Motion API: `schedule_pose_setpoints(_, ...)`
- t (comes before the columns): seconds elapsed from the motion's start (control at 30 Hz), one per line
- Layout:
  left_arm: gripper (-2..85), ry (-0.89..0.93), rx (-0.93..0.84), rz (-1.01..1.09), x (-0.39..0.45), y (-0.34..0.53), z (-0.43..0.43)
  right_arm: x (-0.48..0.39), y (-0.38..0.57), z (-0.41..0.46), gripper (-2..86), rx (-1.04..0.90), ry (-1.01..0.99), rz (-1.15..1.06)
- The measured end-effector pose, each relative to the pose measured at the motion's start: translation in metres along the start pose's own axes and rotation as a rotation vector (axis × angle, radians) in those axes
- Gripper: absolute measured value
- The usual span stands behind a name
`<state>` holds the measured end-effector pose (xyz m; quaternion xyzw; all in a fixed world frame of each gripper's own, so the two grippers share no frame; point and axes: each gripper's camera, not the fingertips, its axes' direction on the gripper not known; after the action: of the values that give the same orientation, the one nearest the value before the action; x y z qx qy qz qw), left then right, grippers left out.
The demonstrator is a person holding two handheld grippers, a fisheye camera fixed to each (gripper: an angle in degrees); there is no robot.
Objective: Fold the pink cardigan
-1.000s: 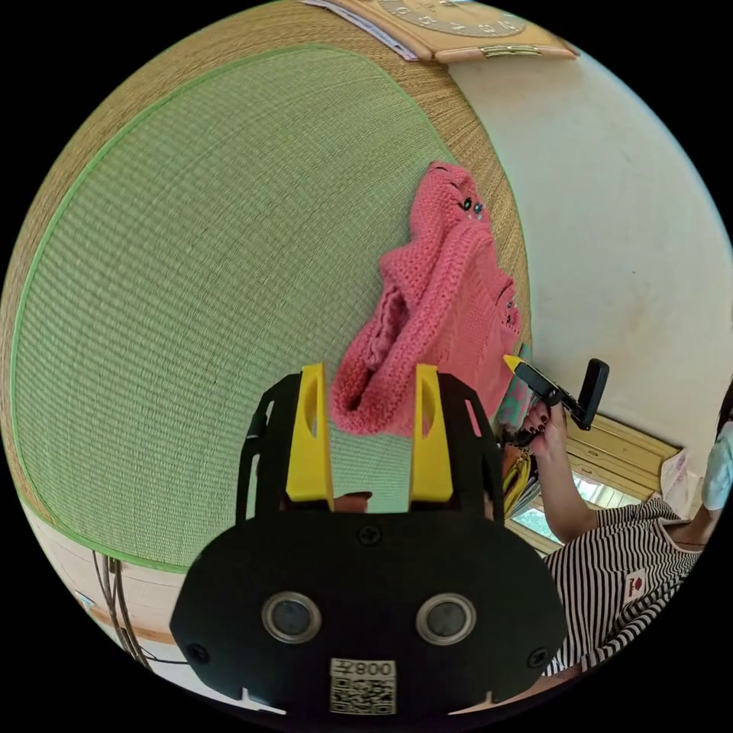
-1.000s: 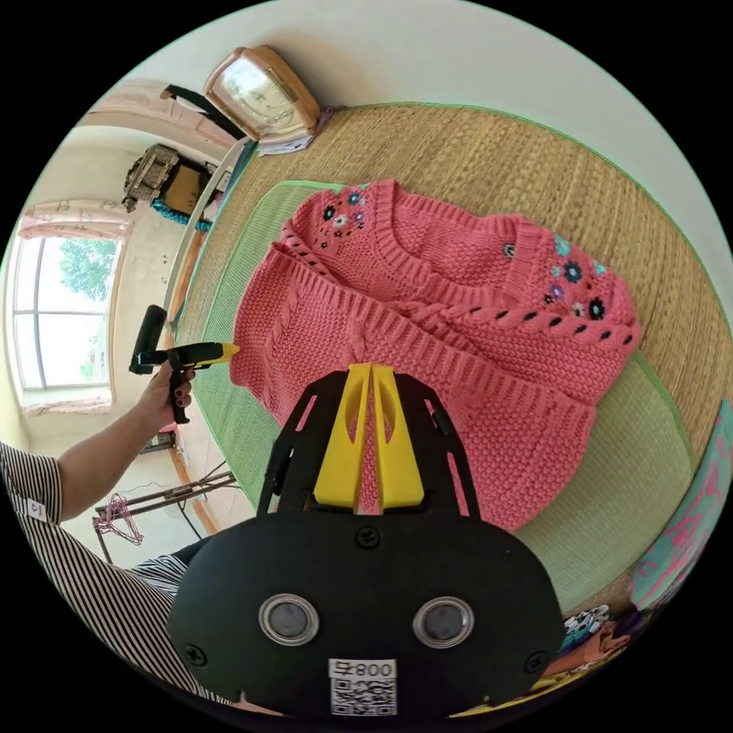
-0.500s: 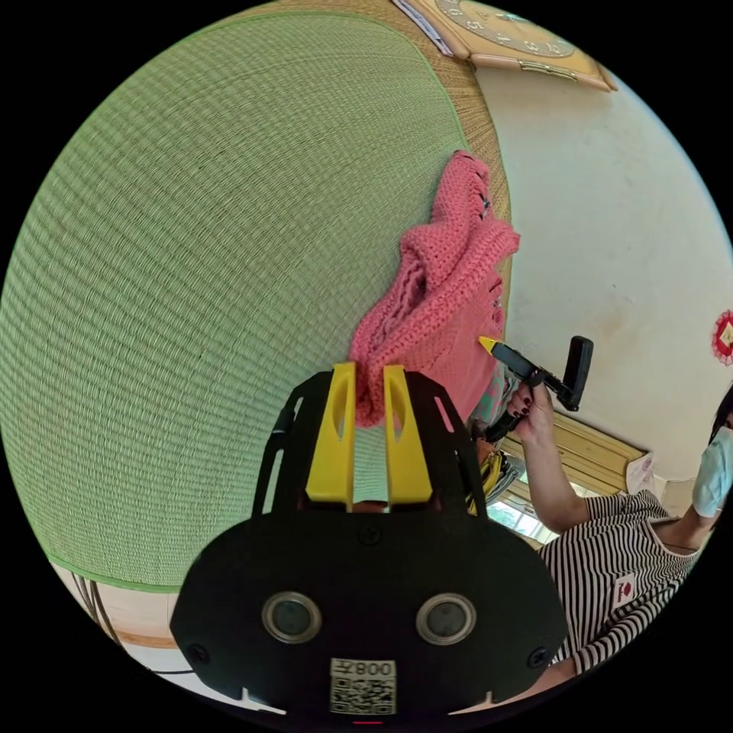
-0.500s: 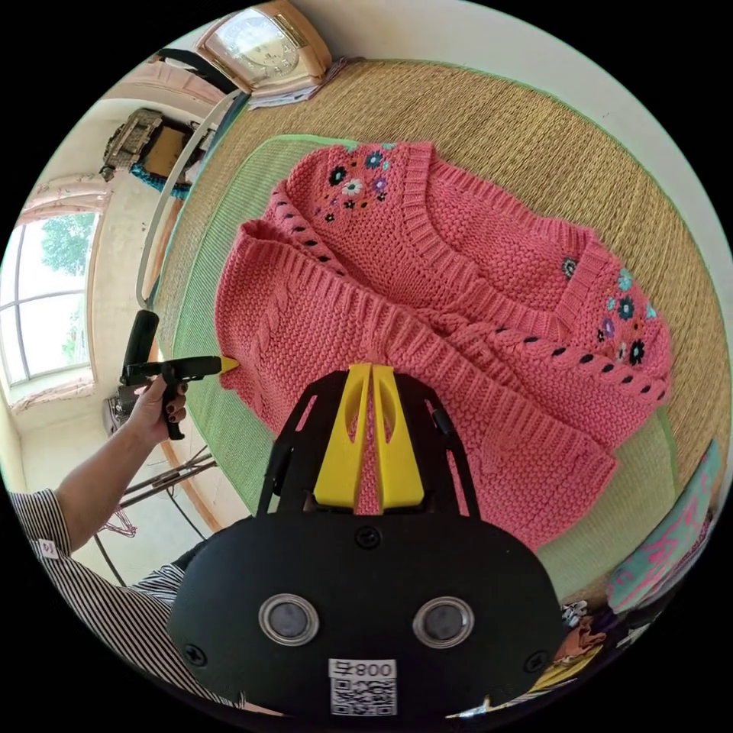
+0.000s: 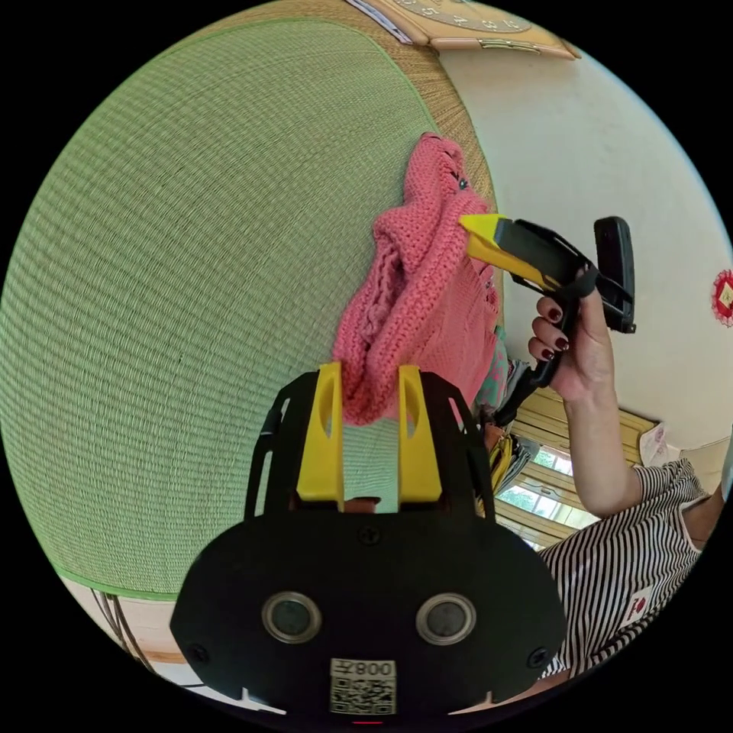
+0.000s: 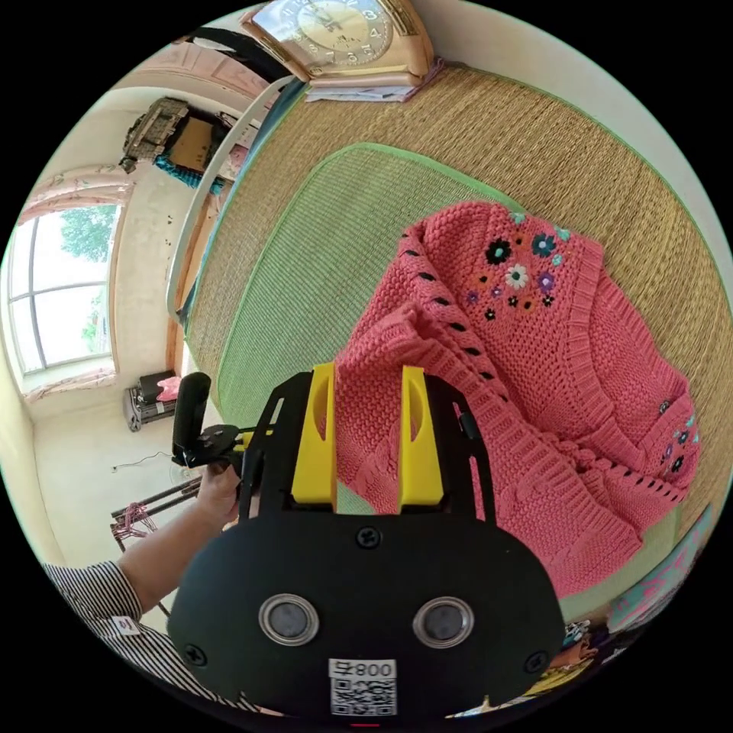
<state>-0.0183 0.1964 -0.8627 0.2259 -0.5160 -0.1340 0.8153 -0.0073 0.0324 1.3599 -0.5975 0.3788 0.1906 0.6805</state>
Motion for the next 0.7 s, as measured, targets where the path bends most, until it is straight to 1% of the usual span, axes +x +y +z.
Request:
schedule_pose_setpoints(0.07, 10.8, -0.033, -0.018, 0.028, 0.008, 0.002, 0.01, -0.005, -0.01, 0.009, 15.1, -0.026, 0.018, 0.034)
schedule_pose_setpoints(0.17, 10.5, -0.037, -0.024, 0.038, 0.014, 0.006, 0.023, -0.018, -0.024, 0.021, 16.0, -0.049, 0.095, 0.072)
schedule_pose_setpoints(0.2, 10.5, -0.038, -0.026, 0.038, 0.015, 0.006, 0.026, -0.02, -0.029, 0.027, 15.4, -0.062, 0.15, 0.098)
schedule_pose_setpoints(0.23, 10.1, -0.038, -0.028, 0.04, 0.017, 0.009, 0.032, -0.022, -0.033, 0.032, 12.9, -0.068, 0.239, 0.131)
schedule_pose_setpoints(0.33, 9.4, -0.037, -0.013, 0.035, 0.021, 0.017, 0.045, -0.029, -0.04, 0.041, 10.2, -0.103, 0.35, 0.097)
schedule_pose_setpoints(0.37, 9.0, -0.024, -0.007, 0.025, 0.022, 0.02, 0.049, -0.028, -0.041, 0.042, 9.9, -0.104, 0.356, 0.095)
schedule_pose_setpoints(0.47, 7.9, -0.013, 0.011, 0.019, 0.027, 0.029, 0.062, -0.016, -0.036, 0.042, 8.4, -0.086, 0.335, 0.086)
schedule_pose_setpoints(0.57, 7.0, -0.03, 0.023, 0.031, 0.038, 0.039, 0.072, 0.005, -0.03, 0.037, 7.0, -0.078, 0.248, 0.06)
schedule_pose_setpoints(0.7, 6.4, -0.073, 0.049, 0.065, 0.061, 0.052, 0.082, 0.045, -0.017, 0.019, 5.9, -0.075, 0.032, 0.064)
